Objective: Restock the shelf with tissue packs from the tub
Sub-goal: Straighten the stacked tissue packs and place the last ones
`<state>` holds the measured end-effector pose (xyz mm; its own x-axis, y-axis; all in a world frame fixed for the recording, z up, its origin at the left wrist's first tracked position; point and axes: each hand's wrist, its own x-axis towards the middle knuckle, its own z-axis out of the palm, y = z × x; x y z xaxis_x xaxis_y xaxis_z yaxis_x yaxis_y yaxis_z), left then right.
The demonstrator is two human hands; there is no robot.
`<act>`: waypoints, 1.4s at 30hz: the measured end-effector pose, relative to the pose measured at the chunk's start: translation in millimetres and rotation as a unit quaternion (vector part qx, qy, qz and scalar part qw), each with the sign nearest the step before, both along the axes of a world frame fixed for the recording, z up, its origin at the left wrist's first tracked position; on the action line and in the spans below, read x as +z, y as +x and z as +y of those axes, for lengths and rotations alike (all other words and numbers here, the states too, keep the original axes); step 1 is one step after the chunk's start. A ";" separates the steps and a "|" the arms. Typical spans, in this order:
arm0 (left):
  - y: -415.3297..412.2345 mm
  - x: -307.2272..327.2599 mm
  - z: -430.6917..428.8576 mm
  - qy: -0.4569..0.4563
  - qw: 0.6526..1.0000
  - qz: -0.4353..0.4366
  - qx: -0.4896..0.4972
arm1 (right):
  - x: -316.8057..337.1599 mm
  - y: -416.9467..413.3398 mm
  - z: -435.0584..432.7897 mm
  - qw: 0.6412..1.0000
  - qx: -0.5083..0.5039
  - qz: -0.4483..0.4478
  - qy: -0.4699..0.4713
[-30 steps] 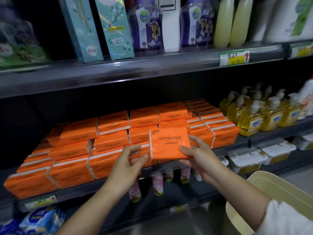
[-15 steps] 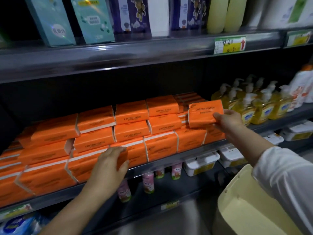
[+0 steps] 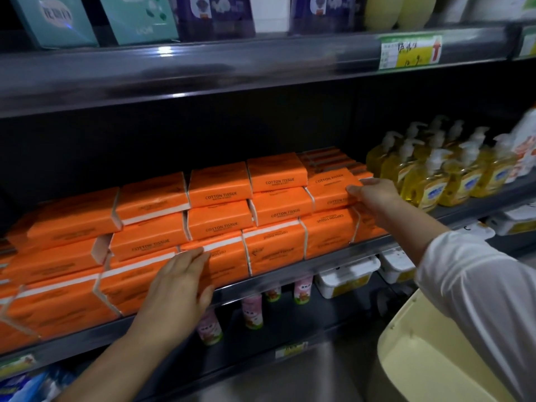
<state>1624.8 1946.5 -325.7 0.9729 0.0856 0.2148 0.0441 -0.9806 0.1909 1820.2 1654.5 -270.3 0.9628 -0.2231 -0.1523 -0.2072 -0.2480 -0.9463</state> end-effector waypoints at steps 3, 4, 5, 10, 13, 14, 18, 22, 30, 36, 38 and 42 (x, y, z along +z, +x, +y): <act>-1.9 2.7 -0.9 -0.011 1.000 0.000 -0.015 | -2.1 -1.9 0.8 1.000 -0.005 -0.007 -0.015; -3.8 3.7 -1.3 -0.014 1.000 0.000 -0.024 | -2.8 -2.3 0.8 1.000 -0.007 -0.012 -0.019; -6.7 4.8 -1.4 -0.013 0.999 0.001 -0.033 | -3.0 -3.3 0.9 0.999 -0.012 -0.021 -0.031; -31.7 8.5 13.0 -0.008 0.997 -0.040 -0.072 | -4.4 -23.2 4.2 0.988 -0.055 -0.114 -0.093; -54.2 8.5 31.9 0.000 0.995 -0.039 -0.092 | -5.5 -57.3 27.2 0.986 0.045 -0.134 -0.092; -63.1 6.3 40.5 0.004 0.995 -0.028 -0.094 | -5.8 -72.4 39.0 0.982 0.101 -0.127 -0.098; -106.7 -6.7 80.1 0.005 0.997 0.047 -0.066 | -7.2 -141.0 100.3 0.932 0.325 -0.090 -0.132; -155.7 -18.2 121.7 0.015 0.991 0.135 0.007 | -34.8 -191.0 169.9 0.873 0.447 -0.071 -0.182; -248.9 -50.5 204.0 -0.016 0.968 0.228 0.104 | -117.2 -271.8 288.7 0.738 0.607 0.001 -0.295; -291.4 -92.7 262.3 -0.133 0.929 0.292 0.184 | -193.5 -308.7 347.0 0.726 0.619 0.036 -0.297; -300.5 -106.6 277.1 -0.181 0.912 0.295 0.219 | -220.4 -321.7 361.3 0.726 0.621 0.053 -0.292; -312.6 -137.1 297.6 -0.216 0.893 0.313 0.241 | -274.8 -336.5 383.9 0.718 0.639 0.097 -0.260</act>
